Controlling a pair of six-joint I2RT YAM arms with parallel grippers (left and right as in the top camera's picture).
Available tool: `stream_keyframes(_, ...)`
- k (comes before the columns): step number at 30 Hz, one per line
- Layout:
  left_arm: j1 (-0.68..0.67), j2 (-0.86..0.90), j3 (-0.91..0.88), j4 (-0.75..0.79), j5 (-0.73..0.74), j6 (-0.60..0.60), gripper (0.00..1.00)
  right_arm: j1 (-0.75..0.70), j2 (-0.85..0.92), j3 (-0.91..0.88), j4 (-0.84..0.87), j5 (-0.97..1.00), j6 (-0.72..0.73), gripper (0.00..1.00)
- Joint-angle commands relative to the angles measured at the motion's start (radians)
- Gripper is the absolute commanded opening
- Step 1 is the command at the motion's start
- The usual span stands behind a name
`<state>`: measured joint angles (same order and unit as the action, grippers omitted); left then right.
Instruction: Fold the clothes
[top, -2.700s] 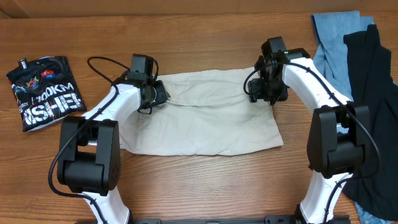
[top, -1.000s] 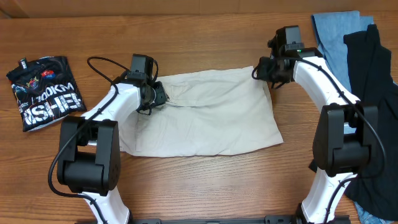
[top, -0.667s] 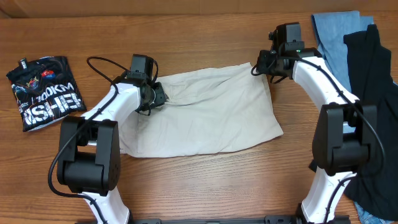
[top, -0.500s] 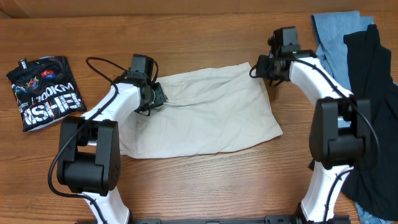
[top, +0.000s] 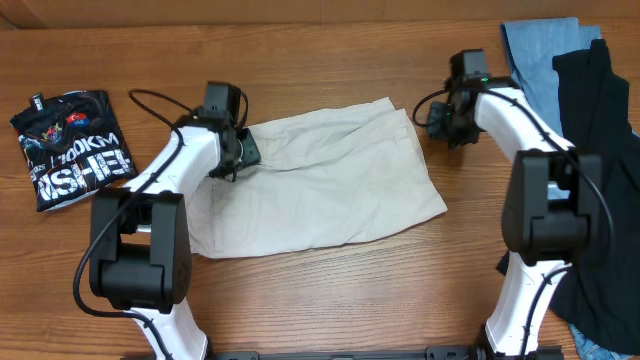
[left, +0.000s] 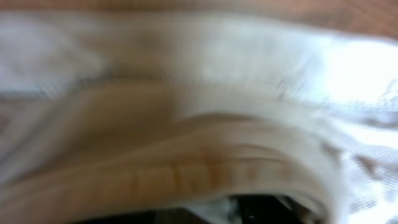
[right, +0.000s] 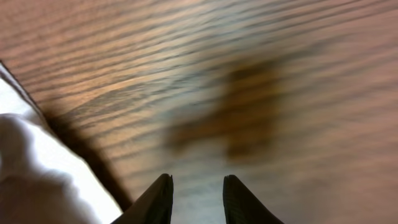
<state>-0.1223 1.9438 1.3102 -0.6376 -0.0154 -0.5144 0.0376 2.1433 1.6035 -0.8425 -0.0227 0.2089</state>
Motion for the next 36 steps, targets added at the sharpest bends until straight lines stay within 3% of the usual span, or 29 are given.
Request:
stream_keyframes(1,0.013,-0.034,0.135,-0.017,-0.048,0.08,0.55,-0.01,-0.159,0.073,-0.027,-0.005,-0.019,0.31)
stream_keyframes(4,0.013,-0.066,0.226,-0.08,-0.083,0.093,0.62,0.011,-0.223,0.074,-0.06,-0.083,-0.067,0.34)
stream_keyframes(10,0.013,-0.086,0.272,-0.251,-0.134,0.062,0.61,0.09,-0.236,0.064,-0.184,-0.158,-0.135,0.4)
stream_keyframes(11,0.013,-0.083,0.268,-0.281,-0.134,0.058,0.57,0.099,-0.235,0.058,-0.189,-0.159,-0.135,0.4)
stream_keyframes(14,0.013,-0.079,0.249,-0.407,-0.158,0.04,0.21,0.112,-0.234,0.039,-0.186,-0.158,-0.135,0.4)
stream_keyframes(18,0.018,-0.079,0.216,-0.565,-0.357,-0.106,0.17,0.112,-0.234,0.039,-0.204,-0.158,-0.135,0.4)
stream_keyframes(23,0.068,-0.079,0.146,-0.461,-0.374,-0.065,0.22,0.11,-0.234,0.039,-0.22,-0.158,-0.134,0.4)
stream_keyframes(30,0.21,-0.045,-0.014,-0.226,-0.271,0.003,0.25,0.11,-0.234,0.039,-0.249,-0.158,-0.134,0.4)
stream_keyframes(36,0.335,-0.001,-0.048,-0.191,-0.188,0.006,0.25,0.11,-0.234,0.039,-0.257,-0.159,-0.134,0.4)
